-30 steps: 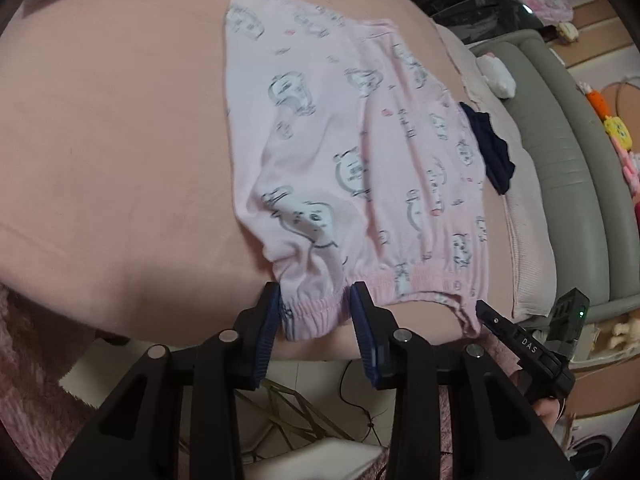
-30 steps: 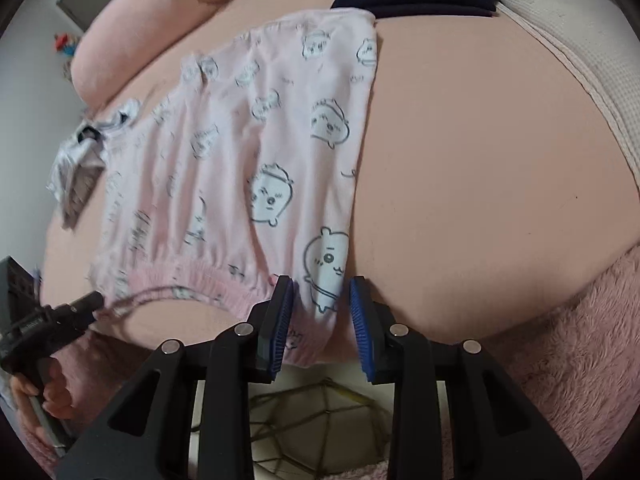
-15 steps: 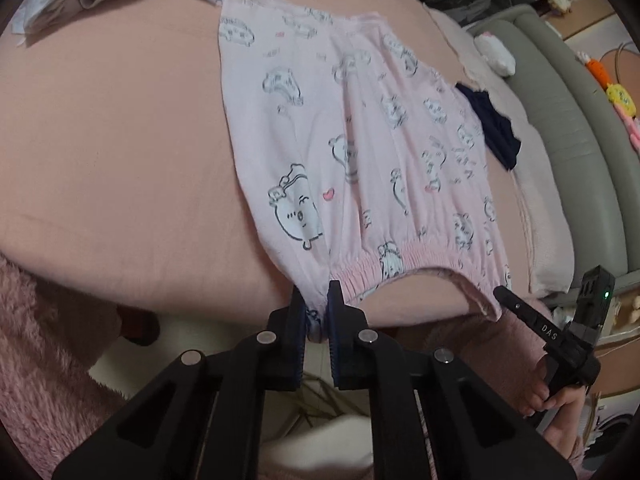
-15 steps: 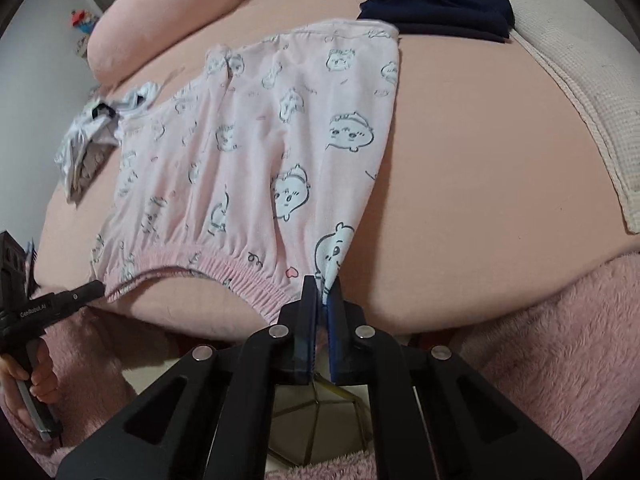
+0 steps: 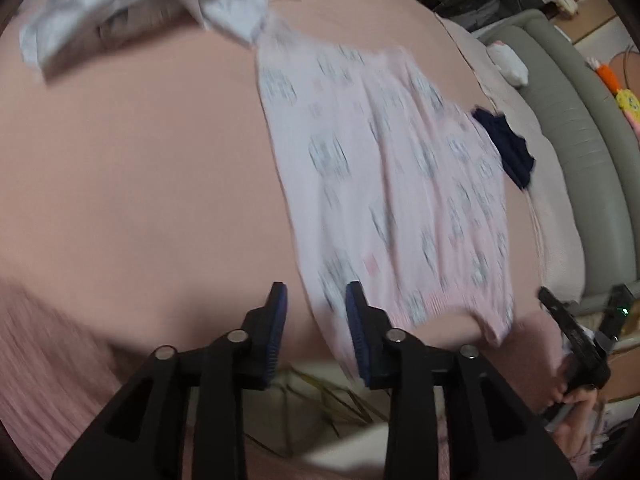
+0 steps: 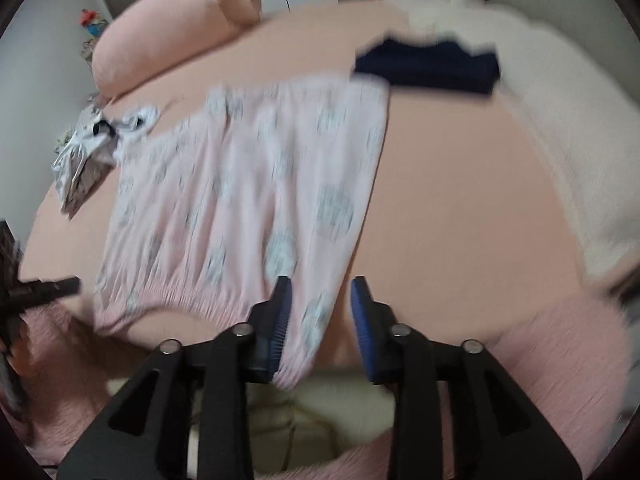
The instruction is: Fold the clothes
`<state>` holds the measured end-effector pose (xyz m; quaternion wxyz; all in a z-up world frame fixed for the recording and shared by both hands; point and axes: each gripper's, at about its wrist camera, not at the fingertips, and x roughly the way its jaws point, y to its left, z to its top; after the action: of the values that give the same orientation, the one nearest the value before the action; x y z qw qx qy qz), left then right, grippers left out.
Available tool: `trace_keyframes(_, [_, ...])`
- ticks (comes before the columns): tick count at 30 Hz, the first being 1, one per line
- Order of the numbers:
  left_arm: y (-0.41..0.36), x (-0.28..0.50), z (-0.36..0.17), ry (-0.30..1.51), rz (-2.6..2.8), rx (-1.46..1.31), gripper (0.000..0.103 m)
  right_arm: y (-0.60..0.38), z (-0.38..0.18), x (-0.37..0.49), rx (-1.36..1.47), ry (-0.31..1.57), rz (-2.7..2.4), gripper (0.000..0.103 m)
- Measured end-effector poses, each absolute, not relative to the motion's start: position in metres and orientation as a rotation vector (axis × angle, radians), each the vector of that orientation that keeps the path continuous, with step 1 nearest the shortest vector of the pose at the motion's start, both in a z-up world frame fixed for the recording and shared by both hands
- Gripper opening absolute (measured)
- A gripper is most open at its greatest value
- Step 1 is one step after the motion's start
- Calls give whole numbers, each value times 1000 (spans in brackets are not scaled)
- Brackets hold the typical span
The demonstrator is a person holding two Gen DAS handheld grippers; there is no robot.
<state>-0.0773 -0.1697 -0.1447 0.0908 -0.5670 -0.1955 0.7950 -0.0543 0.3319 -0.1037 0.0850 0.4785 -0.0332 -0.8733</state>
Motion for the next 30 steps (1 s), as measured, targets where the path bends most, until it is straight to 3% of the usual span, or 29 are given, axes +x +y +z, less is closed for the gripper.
trace_keyframes(10, [-206, -238, -157, -560, 2561, -1572, 33, 213, -81, -209, 1281, 108, -2403, 32])
trace_keyframes(20, [-209, -309, -188, -535, 2536, -1507, 32, 113, -129, -342, 1363, 217, -2329, 32])
trace_keyframes(23, [-199, -312, -193, -460, 2548, -1484, 10, 94, -147, -368, 1400, 295, -2296, 33])
trace_keyframes(24, [-197, -311, -195, -441, 2553, -1488, 8, 90, -155, -374, 1425, 325, -2271, 31])
trace_keyframes(25, [-197, -310, -194, -426, 2567, -1486, 8, 87, -164, -379, 1459, 338, -2235, 11])
trace_keyframes(26, [-198, -310, -191, -411, 2586, -1479, 7, 85, -172, -383, 1487, 331, -2195, 5])
trace_keyframes(30, [-202, -306, -179, -364, 2669, -1451, 7, 85, -165, -382, 1398, 306, -2189, 5])
